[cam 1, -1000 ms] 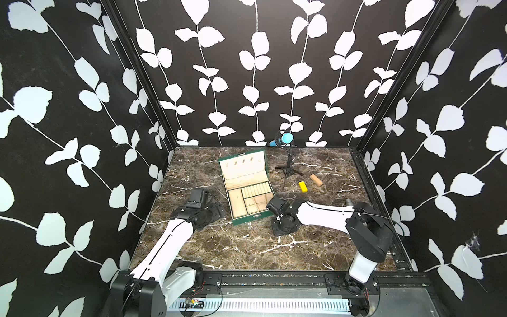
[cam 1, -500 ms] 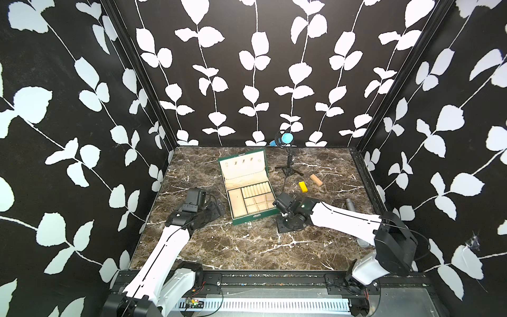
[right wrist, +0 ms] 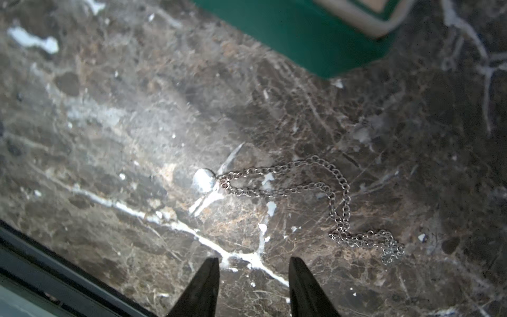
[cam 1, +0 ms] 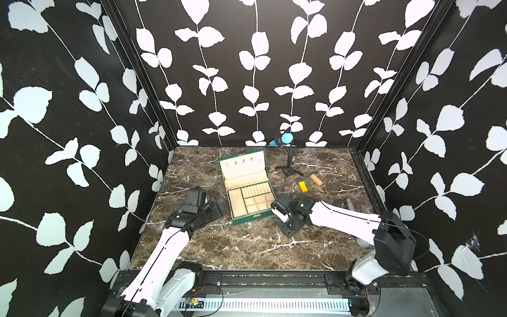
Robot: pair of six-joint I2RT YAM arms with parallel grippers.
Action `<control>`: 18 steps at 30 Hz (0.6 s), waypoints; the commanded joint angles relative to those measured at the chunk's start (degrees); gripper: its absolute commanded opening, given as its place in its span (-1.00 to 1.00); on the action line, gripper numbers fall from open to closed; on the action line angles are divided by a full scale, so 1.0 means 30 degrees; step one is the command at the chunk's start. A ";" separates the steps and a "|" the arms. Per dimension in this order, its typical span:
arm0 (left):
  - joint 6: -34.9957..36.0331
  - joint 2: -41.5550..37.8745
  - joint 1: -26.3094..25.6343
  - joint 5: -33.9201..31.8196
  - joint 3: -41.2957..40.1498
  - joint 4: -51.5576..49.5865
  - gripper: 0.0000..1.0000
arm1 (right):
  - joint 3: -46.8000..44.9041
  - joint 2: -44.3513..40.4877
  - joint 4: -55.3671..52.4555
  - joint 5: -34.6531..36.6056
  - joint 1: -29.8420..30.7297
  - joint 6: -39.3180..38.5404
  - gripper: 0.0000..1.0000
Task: Put jewelry chain into jewelry box
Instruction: Pick up the necklace from the center of the board.
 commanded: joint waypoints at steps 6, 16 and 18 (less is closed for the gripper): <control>0.0442 0.0487 -0.0077 0.0199 0.0397 0.0402 0.94 | -0.1214 -0.1146 0.1583 -0.1445 0.0169 -0.8254 -0.13; 0.0632 0.0837 -0.0077 0.0291 0.0088 0.0784 0.94 | -0.2916 -0.0481 0.4827 -0.1923 0.0013 -0.9956 -0.23; 0.0697 0.0909 -0.0077 0.0363 0.0132 0.0791 0.93 | -0.2616 0.0171 0.4821 -0.2239 -0.0115 -1.0090 -0.25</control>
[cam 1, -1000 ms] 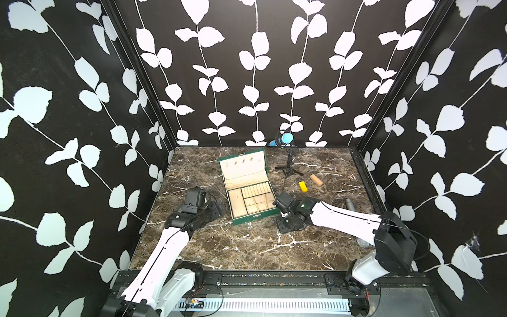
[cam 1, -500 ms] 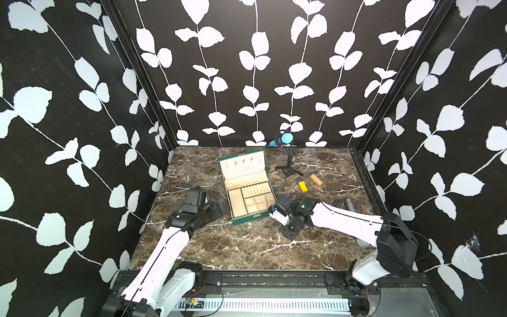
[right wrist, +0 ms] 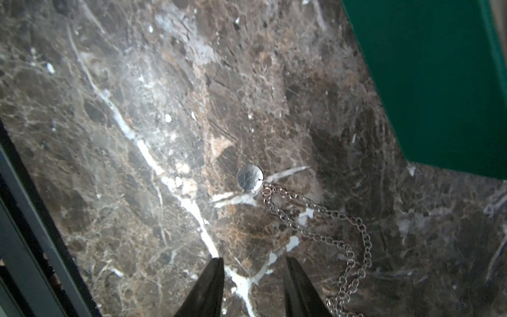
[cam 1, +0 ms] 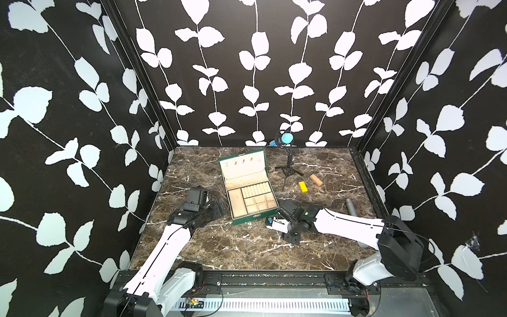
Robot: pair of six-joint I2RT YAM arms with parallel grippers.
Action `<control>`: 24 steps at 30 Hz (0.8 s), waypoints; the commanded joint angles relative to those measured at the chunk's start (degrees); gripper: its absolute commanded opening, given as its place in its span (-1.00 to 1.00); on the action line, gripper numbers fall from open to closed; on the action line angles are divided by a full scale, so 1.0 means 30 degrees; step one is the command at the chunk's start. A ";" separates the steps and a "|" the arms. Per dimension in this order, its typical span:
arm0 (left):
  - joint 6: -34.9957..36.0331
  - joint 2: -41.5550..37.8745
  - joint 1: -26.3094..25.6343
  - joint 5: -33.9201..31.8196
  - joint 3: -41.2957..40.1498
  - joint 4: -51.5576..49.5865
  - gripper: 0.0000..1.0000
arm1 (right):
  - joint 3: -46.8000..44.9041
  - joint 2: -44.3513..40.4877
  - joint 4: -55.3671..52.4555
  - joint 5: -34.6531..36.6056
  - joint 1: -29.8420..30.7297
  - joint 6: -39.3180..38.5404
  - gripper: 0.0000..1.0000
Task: Put jewelry chain into jewelry box
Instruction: Pick up the necklace from the center of the board.
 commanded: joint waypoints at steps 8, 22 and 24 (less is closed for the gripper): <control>0.0488 -0.0259 -0.0078 0.0116 -0.0013 0.0284 0.93 | 0.1173 0.2362 0.0563 -0.1199 -0.0904 -0.0653 -0.32; 0.0605 -0.0595 -0.0078 -0.0100 -0.0102 0.0112 0.94 | 0.1716 0.3852 -0.0371 -0.1177 -0.0723 -0.0483 -0.51; 0.0605 -0.0638 -0.0063 -0.0103 -0.0099 0.0112 0.94 | 0.1527 0.3851 -0.0318 -0.0934 -0.0599 -0.0504 -0.61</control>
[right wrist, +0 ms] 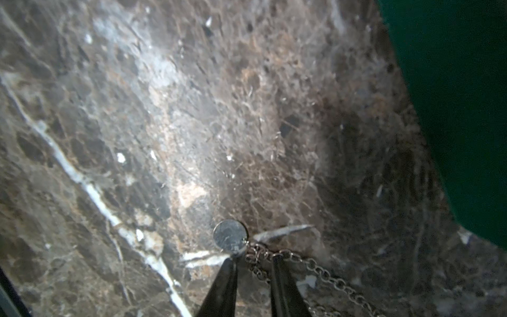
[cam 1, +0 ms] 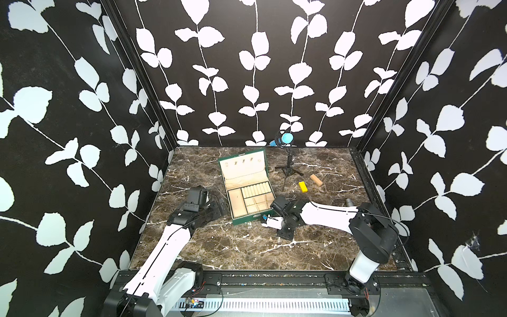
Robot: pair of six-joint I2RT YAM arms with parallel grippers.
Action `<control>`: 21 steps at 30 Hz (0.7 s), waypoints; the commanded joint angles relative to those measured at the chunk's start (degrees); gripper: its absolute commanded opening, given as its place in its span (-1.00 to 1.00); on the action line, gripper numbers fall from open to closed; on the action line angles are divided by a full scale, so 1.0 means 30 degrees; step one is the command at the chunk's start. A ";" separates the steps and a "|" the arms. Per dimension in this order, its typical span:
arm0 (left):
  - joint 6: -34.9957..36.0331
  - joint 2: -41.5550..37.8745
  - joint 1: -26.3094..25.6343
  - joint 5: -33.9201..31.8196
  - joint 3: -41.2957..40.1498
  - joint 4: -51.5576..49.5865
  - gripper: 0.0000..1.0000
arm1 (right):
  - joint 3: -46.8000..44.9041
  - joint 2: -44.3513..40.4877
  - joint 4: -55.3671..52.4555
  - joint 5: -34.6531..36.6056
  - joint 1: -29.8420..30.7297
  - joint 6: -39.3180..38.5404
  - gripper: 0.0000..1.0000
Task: Put jewelry chain into jewelry box
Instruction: Pick up the necklace from the center of the board.
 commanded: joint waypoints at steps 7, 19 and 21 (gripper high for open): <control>0.0342 -0.0624 -0.0077 -0.0164 -0.0103 -0.0013 0.94 | -0.0168 0.0181 -0.0600 0.0567 0.0486 0.0229 -1.00; 0.0414 -0.1766 -0.0077 -0.0268 0.0422 -0.0576 0.95 | -0.0574 -0.3948 -0.0722 0.0571 0.0505 0.1873 -1.00; 0.0430 -0.2035 -0.0086 -0.0054 0.0510 -0.0471 0.95 | -0.0668 -0.4696 -0.0914 0.0562 0.0504 0.2214 -1.00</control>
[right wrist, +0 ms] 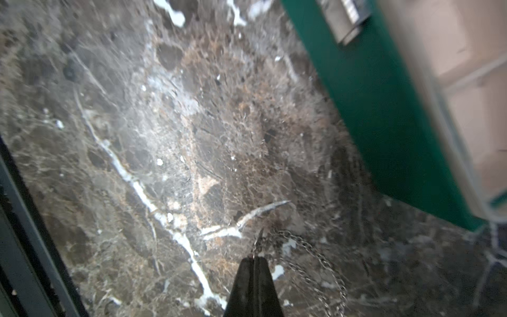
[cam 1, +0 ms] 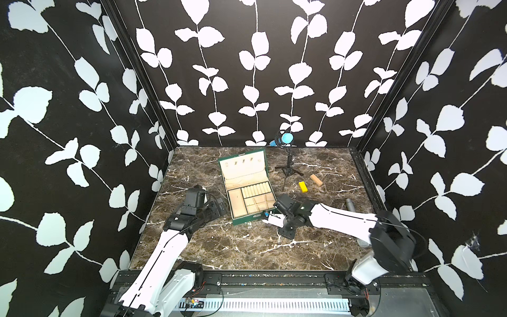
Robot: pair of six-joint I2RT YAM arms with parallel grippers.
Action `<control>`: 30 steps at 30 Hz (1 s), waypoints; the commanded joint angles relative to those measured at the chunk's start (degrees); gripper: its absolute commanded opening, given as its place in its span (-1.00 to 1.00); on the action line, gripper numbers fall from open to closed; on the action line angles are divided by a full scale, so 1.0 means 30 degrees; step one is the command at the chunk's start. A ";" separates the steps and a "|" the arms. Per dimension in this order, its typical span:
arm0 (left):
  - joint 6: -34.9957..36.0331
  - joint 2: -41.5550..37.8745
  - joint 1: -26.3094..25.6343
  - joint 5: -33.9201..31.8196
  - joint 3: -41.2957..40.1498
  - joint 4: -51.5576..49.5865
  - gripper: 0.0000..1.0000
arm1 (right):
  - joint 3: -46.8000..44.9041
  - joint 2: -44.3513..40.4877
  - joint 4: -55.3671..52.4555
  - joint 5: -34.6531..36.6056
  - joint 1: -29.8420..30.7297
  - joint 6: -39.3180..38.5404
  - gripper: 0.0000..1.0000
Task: Put jewelry chain into jewelry box
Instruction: Pick up the necklace from the center of the board.
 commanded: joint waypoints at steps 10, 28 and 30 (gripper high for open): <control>0.0434 -0.2067 -0.2607 0.2869 0.0779 0.3442 0.95 | 0.0209 -0.5235 -0.1211 -0.0587 0.0127 0.3396 -1.00; 0.2020 0.1656 -0.9933 0.4716 0.1688 0.9476 0.87 | 0.0782 -0.9798 -0.0310 -0.0915 0.0144 0.4732 -1.00; 0.1995 0.1665 -0.9935 0.4759 0.1414 1.0205 0.94 | 0.0693 -1.0059 -0.0135 -0.0780 0.0128 0.4696 -1.00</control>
